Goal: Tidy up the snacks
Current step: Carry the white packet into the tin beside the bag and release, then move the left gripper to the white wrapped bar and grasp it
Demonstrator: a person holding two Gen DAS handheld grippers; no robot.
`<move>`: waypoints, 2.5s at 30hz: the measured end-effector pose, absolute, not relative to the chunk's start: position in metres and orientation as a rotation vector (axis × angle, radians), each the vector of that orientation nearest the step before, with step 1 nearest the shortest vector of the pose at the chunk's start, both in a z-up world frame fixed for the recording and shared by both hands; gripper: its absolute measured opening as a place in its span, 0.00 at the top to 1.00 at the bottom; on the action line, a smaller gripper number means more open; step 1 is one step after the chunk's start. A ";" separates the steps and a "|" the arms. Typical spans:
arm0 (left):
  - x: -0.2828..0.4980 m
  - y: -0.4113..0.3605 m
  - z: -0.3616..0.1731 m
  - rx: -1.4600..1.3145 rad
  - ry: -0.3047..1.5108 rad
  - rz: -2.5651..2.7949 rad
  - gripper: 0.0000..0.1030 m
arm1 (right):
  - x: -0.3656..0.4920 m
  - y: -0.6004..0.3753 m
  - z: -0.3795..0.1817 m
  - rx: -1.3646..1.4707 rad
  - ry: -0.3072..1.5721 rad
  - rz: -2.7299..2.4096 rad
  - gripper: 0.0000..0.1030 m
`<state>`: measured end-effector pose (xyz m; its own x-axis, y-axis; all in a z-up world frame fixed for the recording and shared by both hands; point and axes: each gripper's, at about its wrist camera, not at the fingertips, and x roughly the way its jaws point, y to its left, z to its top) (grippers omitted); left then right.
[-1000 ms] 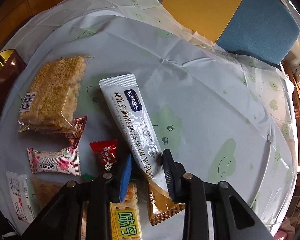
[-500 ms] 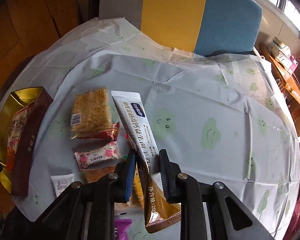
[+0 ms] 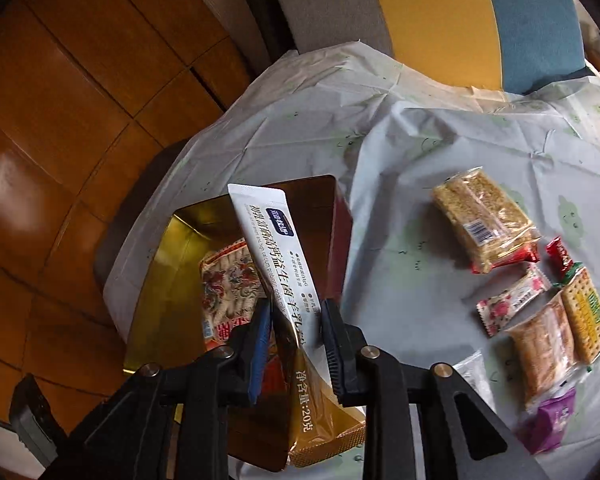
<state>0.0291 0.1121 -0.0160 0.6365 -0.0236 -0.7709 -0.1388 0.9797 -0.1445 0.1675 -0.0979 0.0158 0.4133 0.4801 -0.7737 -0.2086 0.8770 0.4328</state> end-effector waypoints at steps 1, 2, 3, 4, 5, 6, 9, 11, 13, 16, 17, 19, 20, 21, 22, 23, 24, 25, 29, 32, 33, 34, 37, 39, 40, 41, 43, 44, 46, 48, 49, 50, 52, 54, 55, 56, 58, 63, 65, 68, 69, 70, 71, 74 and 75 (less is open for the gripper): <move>0.028 0.114 -0.016 -0.198 0.878 0.070 0.58 | 0.169 -0.087 0.012 0.283 1.075 0.431 0.64; 0.027 0.116 -0.016 -0.200 0.876 0.075 0.58 | 0.169 -0.078 0.008 0.275 1.084 0.418 0.63; 0.027 0.119 -0.017 -0.204 0.875 0.080 0.58 | 0.168 -0.072 0.004 0.268 1.095 0.431 0.63; 0.027 0.121 -0.018 -0.209 0.876 0.085 0.58 | 0.166 -0.066 0.000 0.264 1.107 0.444 0.63; 0.027 0.123 -0.019 -0.213 0.877 0.090 0.58 | 0.163 -0.063 -0.003 0.255 1.114 0.449 0.63; 0.027 0.125 -0.020 -0.219 0.879 0.095 0.58 | 0.159 -0.062 -0.005 0.241 1.114 0.452 0.63; 0.027 0.126 -0.022 -0.220 0.883 0.101 0.58 | 0.148 -0.067 -0.008 0.194 1.099 0.450 0.63; 0.028 0.124 -0.022 -0.213 0.886 0.102 0.58 | 0.138 -0.072 -0.007 0.147 1.071 0.435 0.63; 0.029 0.121 -0.021 -0.207 0.887 0.100 0.58 | 0.126 -0.077 -0.004 0.089 1.038 0.421 0.63; 0.028 0.117 -0.018 -0.189 0.879 0.106 0.51 | 0.106 -0.085 0.002 0.001 0.974 0.416 0.63; 0.029 0.115 -0.018 -0.182 0.877 0.107 0.50 | 0.099 -0.088 0.004 -0.032 0.948 0.408 0.63; 0.029 0.112 -0.016 -0.169 0.878 0.108 0.50 | 0.085 -0.095 0.008 -0.086 0.905 0.396 0.63; 0.029 0.110 -0.016 -0.162 0.878 0.110 0.50 | 0.080 -0.099 0.009 -0.107 0.888 0.386 0.63; 0.030 0.108 -0.015 -0.156 0.879 0.111 0.50 | 0.076 -0.103 0.011 -0.125 0.870 0.376 0.63; 0.030 0.106 -0.015 -0.151 0.879 0.108 0.50 | 0.072 -0.109 0.013 -0.137 0.853 0.364 0.63; 0.030 0.104 -0.014 -0.146 0.878 0.099 0.50 | 0.068 -0.115 0.015 -0.145 0.840 0.350 0.63; 0.030 0.101 -0.013 -0.137 0.877 0.094 0.50 | 0.066 -0.121 0.016 -0.148 0.830 0.337 0.62; 0.029 0.099 -0.013 -0.127 0.873 0.096 0.50 | 0.064 -0.128 0.018 -0.148 0.822 0.325 0.61; 0.028 0.089 -0.010 -0.100 0.867 0.082 0.50 | 0.058 -0.159 0.023 -0.153 0.809 0.265 0.61; 0.028 0.082 -0.007 -0.074 0.860 0.073 0.50 | 0.058 -0.184 0.025 -0.165 0.803 0.204 0.61; 0.028 0.079 -0.007 -0.066 0.859 0.069 0.50 | 0.058 -0.193 0.025 -0.166 0.805 0.181 0.61; 0.028 0.076 -0.006 -0.059 0.857 0.066 0.50 | 0.058 -0.204 0.025 -0.163 0.806 0.157 0.61; 0.030 0.067 -0.003 -0.037 0.855 0.051 0.50 | 0.061 -0.237 0.024 -0.153 0.814 0.080 0.61; 0.031 0.061 -0.002 -0.021 0.852 0.039 0.50 | 0.065 -0.260 0.023 -0.145 0.814 0.012 0.61; 0.031 0.057 -0.001 -0.014 0.851 0.033 0.50 | 0.066 -0.272 0.022 -0.137 0.811 -0.024 0.61; 0.031 0.053 0.000 -0.007 0.852 0.026 0.49 | 0.067 -0.284 0.022 -0.122 0.807 -0.056 0.61; 0.032 0.045 0.000 0.013 0.854 0.015 0.48 | 0.067 -0.309 0.018 -0.075 0.803 -0.121 0.61; 0.032 0.041 0.000 0.025 0.855 0.009 0.48 | 0.066 -0.320 0.014 -0.040 0.804 -0.149 0.61; 0.033 0.032 0.000 0.042 0.857 -0.003 0.47 | 0.067 -0.341 0.009 0.053 0.840 -0.196 0.61; 0.035 0.024 0.000 0.054 0.862 -0.019 0.47 | 0.067 -0.350 0.011 0.102 0.829 -0.190 0.61; 0.035 0.020 0.000 0.062 0.864 -0.025 0.47 | 0.066 -0.351 0.012 0.104 0.825 -0.191 0.61; 0.035 0.016 -0.001 0.069 0.867 -0.031 0.47 | 0.066 -0.352 0.011 0.105 0.828 -0.189 0.61; 0.037 0.008 -0.001 0.083 0.872 -0.044 0.48 | 0.067 -0.352 0.011 0.118 0.835 -0.176 0.61; 0.038 -0.001 -0.001 0.096 0.877 -0.060 0.48 | 0.066 -0.351 0.012 0.131 0.828 -0.162 0.61; 0.039 -0.005 -0.001 0.104 0.879 -0.072 0.47 | 0.066 -0.352 0.012 0.140 0.827 -0.158 0.61; 0.040 -0.009 -0.001 0.113 0.878 -0.082 0.47 | 0.066 -0.354 0.012 0.152 0.829 -0.155 0.60; 0.041 -0.018 0.000 0.126 0.877 -0.103 0.47 | 0.065 -0.357 0.012 0.178 0.833 -0.150 0.60; 0.046 -0.037 -0.001 0.148 0.888 -0.160 0.47 | 0.066 -0.363 0.009 0.222 0.860 -0.153 0.60; 0.049 -0.045 -0.001 0.158 0.890 -0.186 0.47 | 0.070 -0.364 0.007 0.226 0.905 -0.150 0.60; 0.056 -0.056 -0.004 0.153 0.915 -0.227 0.48 | 0.074 -0.363 0.018 0.143 0.897 -0.149 0.60; 0.058 -0.060 -0.004 0.147 0.923 -0.241 0.48 | 0.074 -0.363 0.022 0.108 0.890 -0.149 0.60; 0.061 -0.064 -0.005 0.143 0.930 -0.253 0.48 | 0.076 -0.364 0.024 0.077 0.886 -0.140 0.59; 0.065 -0.068 -0.007 0.139 0.944 -0.260 0.48 | 0.077 -0.365 0.025 0.054 0.882 -0.130 0.57; 0.071 -0.082 -0.014 0.126 0.983 -0.292 0.48 | 0.077 -0.381 0.014 0.116 0.886 -0.143 0.57; 0.072 -0.087 -0.017 0.130 0.994 -0.297 0.48 | 0.077 -0.389 0.007 0.175 0.901 -0.146 0.57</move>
<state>0.0718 -0.0871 -0.0172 0.5091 -0.1868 -0.8402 0.3047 0.9521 -0.0270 0.0771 -0.3890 0.0074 0.6124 -0.0529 -0.7888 0.1996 0.9758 0.0896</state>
